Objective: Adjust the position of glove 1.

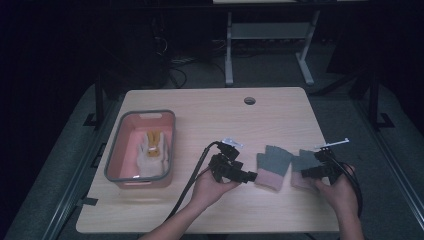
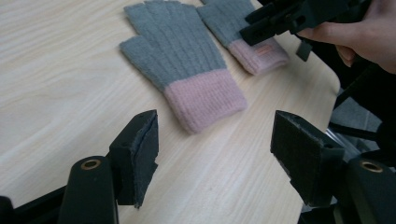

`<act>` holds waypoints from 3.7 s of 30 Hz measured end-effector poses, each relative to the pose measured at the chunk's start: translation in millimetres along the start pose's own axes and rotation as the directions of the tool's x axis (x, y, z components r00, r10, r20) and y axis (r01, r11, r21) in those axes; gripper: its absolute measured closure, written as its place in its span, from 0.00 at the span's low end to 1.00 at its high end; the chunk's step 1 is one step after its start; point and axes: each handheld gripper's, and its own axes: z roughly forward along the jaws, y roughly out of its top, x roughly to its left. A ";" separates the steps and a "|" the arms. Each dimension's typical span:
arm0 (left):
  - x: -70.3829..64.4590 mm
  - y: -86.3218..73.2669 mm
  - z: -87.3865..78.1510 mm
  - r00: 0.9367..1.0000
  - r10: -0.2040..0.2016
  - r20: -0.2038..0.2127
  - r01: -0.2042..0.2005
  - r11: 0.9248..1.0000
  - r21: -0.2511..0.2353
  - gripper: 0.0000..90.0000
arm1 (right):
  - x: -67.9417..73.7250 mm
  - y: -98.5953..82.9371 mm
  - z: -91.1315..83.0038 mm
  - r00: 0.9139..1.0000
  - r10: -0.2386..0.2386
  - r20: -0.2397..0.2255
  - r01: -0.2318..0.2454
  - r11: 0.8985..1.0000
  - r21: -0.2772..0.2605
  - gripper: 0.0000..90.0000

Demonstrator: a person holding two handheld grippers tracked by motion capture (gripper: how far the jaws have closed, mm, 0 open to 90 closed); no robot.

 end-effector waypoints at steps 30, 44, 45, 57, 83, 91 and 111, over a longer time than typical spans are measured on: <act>1.8 3.2 13.9 1.000 -0.024 0.002 0.024 0.999 -0.032 0.36 | 7.6 -2.6 -28.6 0.995 0.039 -0.089 -0.050 0.991 -0.122 0.90; 8.8 2.7 10.3 1.000 -0.029 -0.010 0.029 0.998 -0.047 0.36 | 43.0 9.1 -28.8 0.994 -0.006 -0.113 -0.007 0.993 -0.119 0.90; 9.8 2.8 9.5 0.999 -0.037 -0.011 0.036 0.998 -0.054 0.36 | 45.7 10.2 -28.3 0.993 -0.005 -0.117 -0.009 0.993 -0.119 0.90; 15.2 -5.7 2.0 0.999 -0.033 -0.008 0.032 0.998 -0.060 0.36 | 88.1 31.2 -13.5 0.992 -0.029 -0.119 0.018 0.996 -0.092 0.90; 16.5 -0.4 33.5 0.996 -0.084 0.038 0.084 0.996 0.011 0.40 | 82.4 20.8 -8.3 0.987 0.036 -0.154 -0.055 0.991 -0.123 0.70; 17.7 7.2 51.1 0.988 -0.142 0.062 0.140 0.990 0.034 0.44 | 54.7 10.2 -9.9 0.971 0.096 -0.220 -0.130 0.981 -0.146 0.61; 22.1 8.9 78.8 0.969 -0.240 0.050 0.236 0.969 0.069 0.46 | 25.7 -4.1 9.5 0.905 0.218 -0.365 -0.274 0.955 -0.110 0.55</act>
